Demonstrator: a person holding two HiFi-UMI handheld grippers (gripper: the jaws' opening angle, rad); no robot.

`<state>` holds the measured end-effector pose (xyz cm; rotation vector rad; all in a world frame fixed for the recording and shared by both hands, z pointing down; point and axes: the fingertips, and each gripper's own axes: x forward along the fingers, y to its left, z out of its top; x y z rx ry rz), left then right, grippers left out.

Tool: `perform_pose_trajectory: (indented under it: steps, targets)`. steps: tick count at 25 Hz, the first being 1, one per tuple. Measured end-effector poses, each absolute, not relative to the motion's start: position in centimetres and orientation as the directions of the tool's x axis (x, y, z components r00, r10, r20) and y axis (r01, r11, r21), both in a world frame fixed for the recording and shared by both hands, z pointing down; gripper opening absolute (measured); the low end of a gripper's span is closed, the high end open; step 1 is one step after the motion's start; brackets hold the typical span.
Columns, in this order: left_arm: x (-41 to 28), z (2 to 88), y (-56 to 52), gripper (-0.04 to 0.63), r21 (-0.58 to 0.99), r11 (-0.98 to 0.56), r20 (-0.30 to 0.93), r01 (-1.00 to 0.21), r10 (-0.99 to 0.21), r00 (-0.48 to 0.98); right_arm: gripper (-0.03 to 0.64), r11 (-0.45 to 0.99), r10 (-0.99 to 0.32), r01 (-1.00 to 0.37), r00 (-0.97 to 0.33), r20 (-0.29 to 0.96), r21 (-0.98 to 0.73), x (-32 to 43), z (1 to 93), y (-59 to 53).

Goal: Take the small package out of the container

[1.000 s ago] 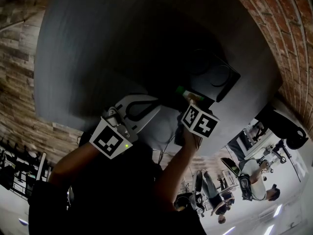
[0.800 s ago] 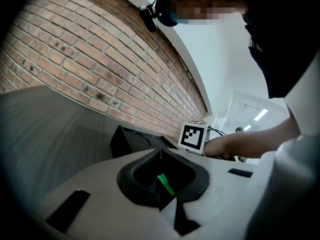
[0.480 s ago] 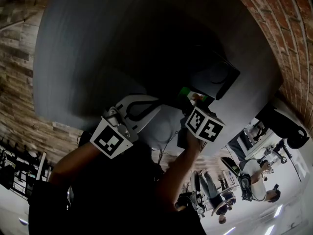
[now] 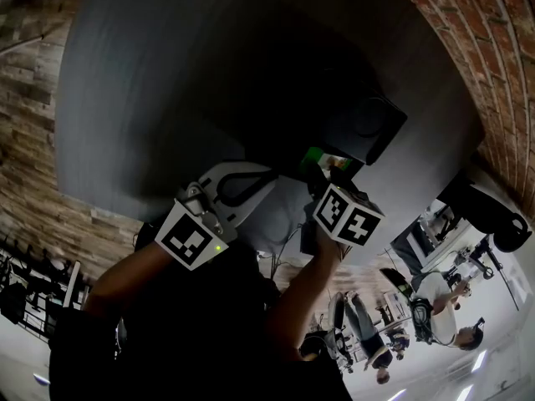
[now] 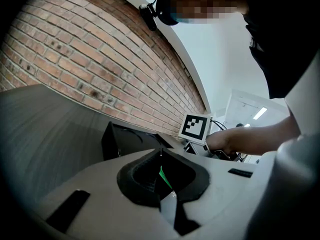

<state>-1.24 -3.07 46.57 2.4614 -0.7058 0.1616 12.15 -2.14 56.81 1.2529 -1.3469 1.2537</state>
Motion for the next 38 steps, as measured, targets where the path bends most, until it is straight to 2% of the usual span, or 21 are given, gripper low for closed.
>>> perform_pose_trajectory:
  steps: [15,38]
  targets:
    - [1.4,46.1,-1.5,0.038,0.476,-0.715,0.273,-0.512,-0.433,0.859,0.156,0.039,-0.164,-0.989,-0.15,0.975,-0.145,12.8,54.8,-1.7]
    - [6.2,45.6,0.9,0.038,0.436,-0.753,0.301,-0.493,-0.394,0.868,0.082,0.074,-0.284,-0.963,-0.271,0.92,-0.261,16.1,50.4,-1.0]
